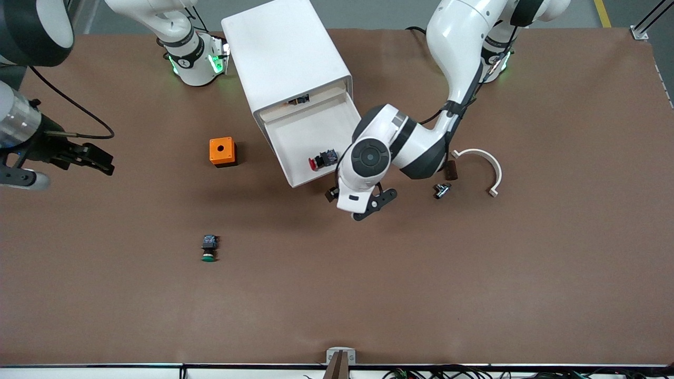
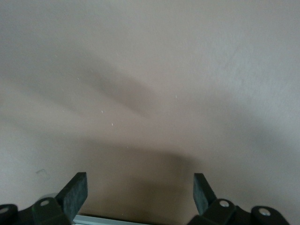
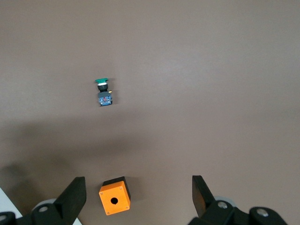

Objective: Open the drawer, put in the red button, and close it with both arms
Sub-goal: 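Push the drawer closed with the left gripper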

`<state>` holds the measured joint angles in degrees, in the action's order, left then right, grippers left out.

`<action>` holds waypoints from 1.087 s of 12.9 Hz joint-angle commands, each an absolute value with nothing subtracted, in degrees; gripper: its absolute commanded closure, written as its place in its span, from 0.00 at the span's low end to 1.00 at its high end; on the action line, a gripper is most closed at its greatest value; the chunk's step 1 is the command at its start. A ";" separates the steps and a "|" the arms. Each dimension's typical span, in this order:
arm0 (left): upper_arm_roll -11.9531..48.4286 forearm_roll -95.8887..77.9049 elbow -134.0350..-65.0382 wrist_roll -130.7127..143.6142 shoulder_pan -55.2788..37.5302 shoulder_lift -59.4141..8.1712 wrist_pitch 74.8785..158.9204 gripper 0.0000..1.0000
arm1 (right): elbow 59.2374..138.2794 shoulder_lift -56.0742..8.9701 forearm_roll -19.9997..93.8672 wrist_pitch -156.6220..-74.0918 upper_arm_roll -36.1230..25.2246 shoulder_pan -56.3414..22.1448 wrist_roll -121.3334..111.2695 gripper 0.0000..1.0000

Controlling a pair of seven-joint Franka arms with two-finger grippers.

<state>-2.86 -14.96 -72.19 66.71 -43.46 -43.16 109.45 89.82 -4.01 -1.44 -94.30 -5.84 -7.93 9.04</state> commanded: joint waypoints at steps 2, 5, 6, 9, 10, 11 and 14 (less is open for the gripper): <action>-3.08 -12.39 -73.21 65.57 -47.54 -42.98 110.30 0.01 | 90.88 -0.97 1.75 -94.13 -5.27 -3.61 2.12 0.00; -3.08 -12.57 -74.18 66.97 -51.49 -42.72 109.87 0.01 | 90.70 -0.88 1.76 -93.96 -5.27 -3.52 2.46 0.00; -3.08 -13.00 -74.27 67.93 -52.72 -42.63 109.69 0.01 | 90.62 -0.88 1.76 -94.13 -5.27 -3.52 2.63 0.00; -2.90 -13.27 -74.35 71.89 -56.42 -42.71 109.60 0.01 | 89.56 -1.05 1.76 -94.57 -5.27 -3.52 2.20 0.00; -2.64 -13.27 -74.36 72.85 -57.30 -42.63 109.51 0.01 | 89.56 -1.05 1.76 -94.66 -5.27 -3.52 3.07 0.00; -2.38 -13.36 -74.36 73.82 -57.83 -42.63 109.51 0.01 | 89.30 -1.05 1.76 -94.31 -5.27 -3.52 3.16 0.00; 0.52 -13.36 -74.44 76.81 -58.18 -42.71 109.51 0.01 | 89.30 -0.88 1.50 -92.11 -5.27 -3.52 3.16 0.00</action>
<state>-0.84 -13.59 -73.56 74.75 -58.15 -43.60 109.55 89.38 -1.83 0.98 -93.51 -5.78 -4.19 2.99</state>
